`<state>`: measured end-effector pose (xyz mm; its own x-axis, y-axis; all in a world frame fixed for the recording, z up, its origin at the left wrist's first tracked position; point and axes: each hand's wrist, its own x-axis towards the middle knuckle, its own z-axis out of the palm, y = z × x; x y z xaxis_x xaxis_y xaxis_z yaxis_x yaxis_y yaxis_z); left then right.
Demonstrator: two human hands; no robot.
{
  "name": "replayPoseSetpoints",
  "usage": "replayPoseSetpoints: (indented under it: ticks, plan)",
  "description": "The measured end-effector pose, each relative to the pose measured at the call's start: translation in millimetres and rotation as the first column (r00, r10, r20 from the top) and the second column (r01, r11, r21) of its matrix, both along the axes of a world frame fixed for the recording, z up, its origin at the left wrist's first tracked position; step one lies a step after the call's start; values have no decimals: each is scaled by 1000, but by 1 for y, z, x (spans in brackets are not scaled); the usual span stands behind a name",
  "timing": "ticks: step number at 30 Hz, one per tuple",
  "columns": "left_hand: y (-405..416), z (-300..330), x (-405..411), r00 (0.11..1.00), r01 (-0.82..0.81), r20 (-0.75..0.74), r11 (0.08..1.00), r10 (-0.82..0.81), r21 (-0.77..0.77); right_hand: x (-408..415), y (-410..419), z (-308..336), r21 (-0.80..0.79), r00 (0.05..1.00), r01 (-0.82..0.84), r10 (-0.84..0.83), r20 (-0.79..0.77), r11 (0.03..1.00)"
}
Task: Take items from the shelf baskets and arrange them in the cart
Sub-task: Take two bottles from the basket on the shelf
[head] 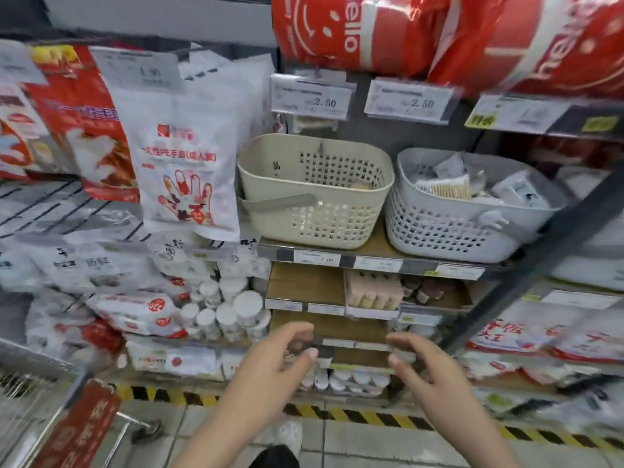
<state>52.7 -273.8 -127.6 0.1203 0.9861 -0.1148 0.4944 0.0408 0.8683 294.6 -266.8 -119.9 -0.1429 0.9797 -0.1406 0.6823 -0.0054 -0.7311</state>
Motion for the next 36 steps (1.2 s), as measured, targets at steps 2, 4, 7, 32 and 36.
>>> replayPoseSetpoints:
  ticks: [2, 4, 7, 32, 36]
  plan:
    - [24, 15, -5, 1000, 3, 16, 999, -4, 44, 3, 13, 10, 33, 999, 29, -28, -28, 999]
    - [51, 29, -12, 999, -10, 42, 995, 6, 95, 4, 29, 20, 75, 997, 50, -46, -59, 996]
    - [94, 52, -20, 997, -31, 81, 988, 19, 153, 1, 57, 38, 159, 993, 77, -61, -102, 984]
    - [376, 71, -3, 660, 524, -493, 818, -567, -238, -71, 341, 78, -60, 550, -424, 310, 775, 904]
    - [384, 57, 12, 463, 583, -691, 778, -555, -234, -72, 343, 76, -134, 493, -382, 324, 807, 914]
